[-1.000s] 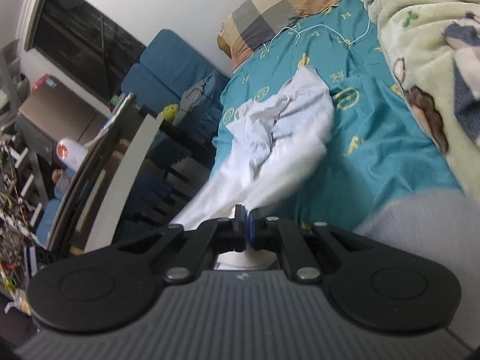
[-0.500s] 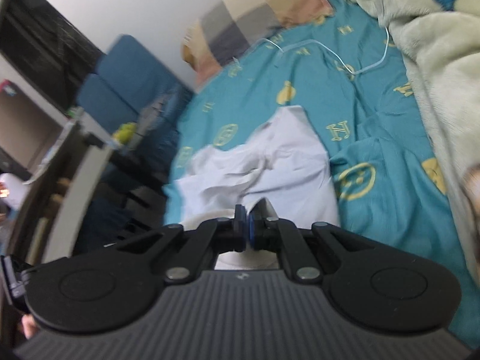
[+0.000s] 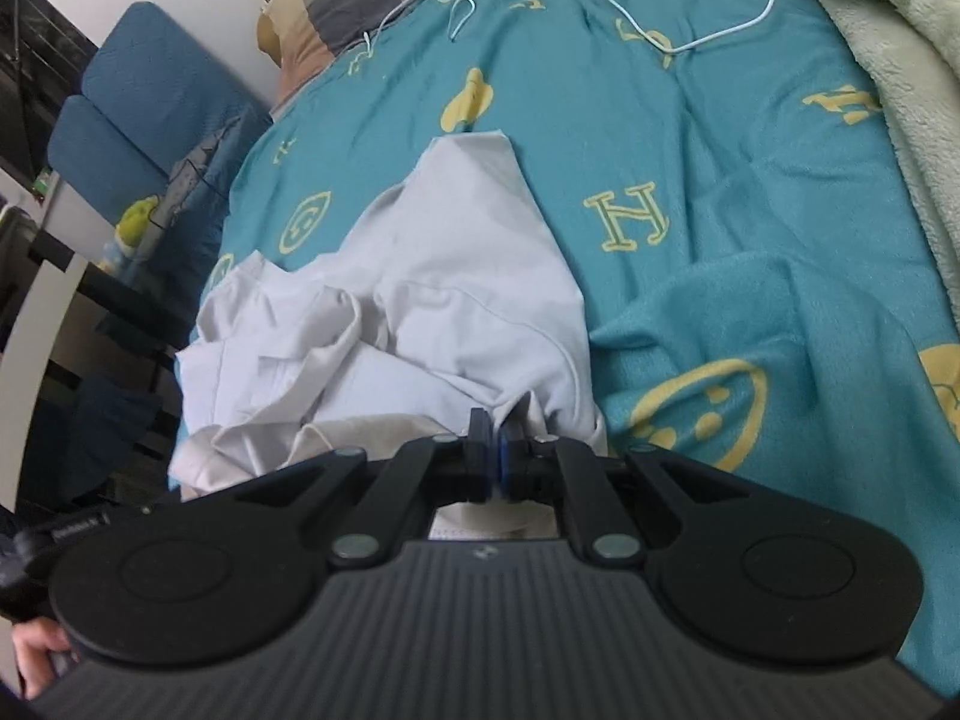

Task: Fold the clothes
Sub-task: 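Fold the hem up toward the collar with both grippers and release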

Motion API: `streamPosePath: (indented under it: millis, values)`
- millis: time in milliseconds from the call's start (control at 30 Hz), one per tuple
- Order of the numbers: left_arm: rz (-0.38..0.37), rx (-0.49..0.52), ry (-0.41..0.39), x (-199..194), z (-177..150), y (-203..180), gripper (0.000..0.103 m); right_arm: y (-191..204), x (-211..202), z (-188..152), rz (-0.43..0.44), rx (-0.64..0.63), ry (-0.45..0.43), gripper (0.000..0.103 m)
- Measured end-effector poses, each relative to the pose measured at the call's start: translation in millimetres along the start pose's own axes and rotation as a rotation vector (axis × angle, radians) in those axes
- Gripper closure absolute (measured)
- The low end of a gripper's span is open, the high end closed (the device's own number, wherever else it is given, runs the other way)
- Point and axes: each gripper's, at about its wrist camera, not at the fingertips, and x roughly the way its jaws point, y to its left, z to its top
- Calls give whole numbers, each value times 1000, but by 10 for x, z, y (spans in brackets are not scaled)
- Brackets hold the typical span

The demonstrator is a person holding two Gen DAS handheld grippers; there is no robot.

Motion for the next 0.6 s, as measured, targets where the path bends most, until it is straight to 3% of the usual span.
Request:
streamPosePath:
  millis: [100, 167, 200, 300, 467, 600]
  values:
    - [-8, 38, -12, -109, -45, -71, 88, 14, -105, 8, 12, -10, -5, 95]
    - [-4, 77, -25, -221, -114, -133, 69, 40, -222, 5, 24, -14, -22, 92]
    - [-1, 99, -31, -280, -153, -166, 68, 54, -293, -2, 32, -13, -31, 83]
    - [3, 125, -25, -433, -301, -185, 67, 86, -503, -75, 30, -17, -40, 42]
    - [-10, 188, -5, -592, -499, -265, 61, 128, -841, -219, 18, -17, -41, 40]
    - [-41, 230, 33, -535, -607, -343, 60, 121, -915, -489, -16, 55, -4, 40]
